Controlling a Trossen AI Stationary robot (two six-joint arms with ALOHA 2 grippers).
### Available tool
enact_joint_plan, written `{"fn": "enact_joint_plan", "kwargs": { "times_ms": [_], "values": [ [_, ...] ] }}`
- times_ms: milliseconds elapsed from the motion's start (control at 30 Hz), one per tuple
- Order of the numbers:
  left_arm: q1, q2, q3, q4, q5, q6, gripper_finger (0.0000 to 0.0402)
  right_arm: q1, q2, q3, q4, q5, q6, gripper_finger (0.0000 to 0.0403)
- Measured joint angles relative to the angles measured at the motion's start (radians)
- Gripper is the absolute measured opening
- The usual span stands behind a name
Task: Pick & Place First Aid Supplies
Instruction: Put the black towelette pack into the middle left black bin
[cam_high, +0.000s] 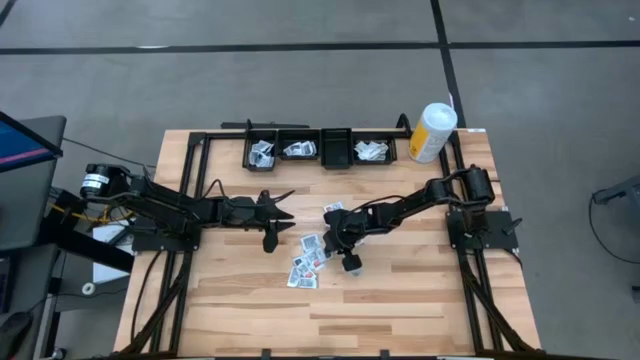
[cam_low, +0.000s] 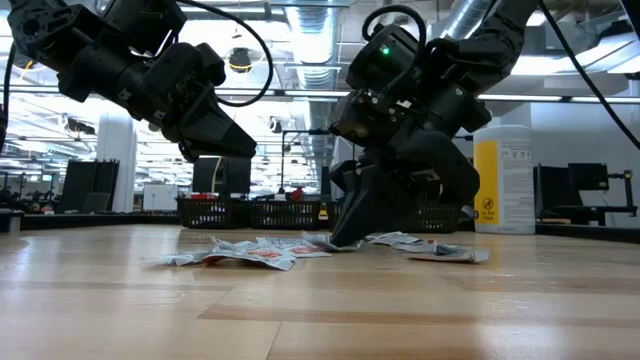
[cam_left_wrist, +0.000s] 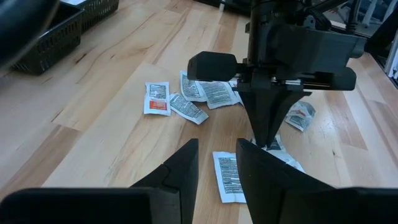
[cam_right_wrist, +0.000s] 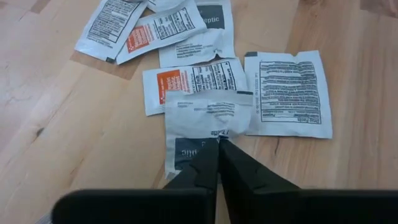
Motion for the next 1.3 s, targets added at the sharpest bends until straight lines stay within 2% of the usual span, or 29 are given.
{"fn": "enact_joint_plan", "kwargs": {
  "times_ms": [333, 767, 900, 1000, 1300],
  "values": [
    [-0.001, 0.0, 0.0, 0.016, 0.001, -0.001, 0.0108, 0.005, -0.016, 0.085, -0.094, 0.037, -0.006, 0.0003],
    [-0.001, 0.004, 0.0, 0.027, -0.042, -0.128, 0.0108, 0.012, -0.069, 0.178, -0.122, 0.398, 0.056, 0.0003],
    [0.0, 0.039, 0.001, 0.03, -0.066, -0.157, 0.0108, 0.024, -0.074, 0.2, -0.112, 0.472, 0.056, 0.0001],
    [-0.001, 0.079, 0.001, 0.04, -0.08, -0.158, 0.0108, 0.034, -0.074, 0.215, -0.116, 0.49, 0.056, 0.0002],
    [0.0, 0.172, 0.001, 0.208, -0.094, -0.158, 0.0108, 0.04, -0.074, 0.225, -0.12, 0.52, 0.048, 0.0001]
  ]
}}
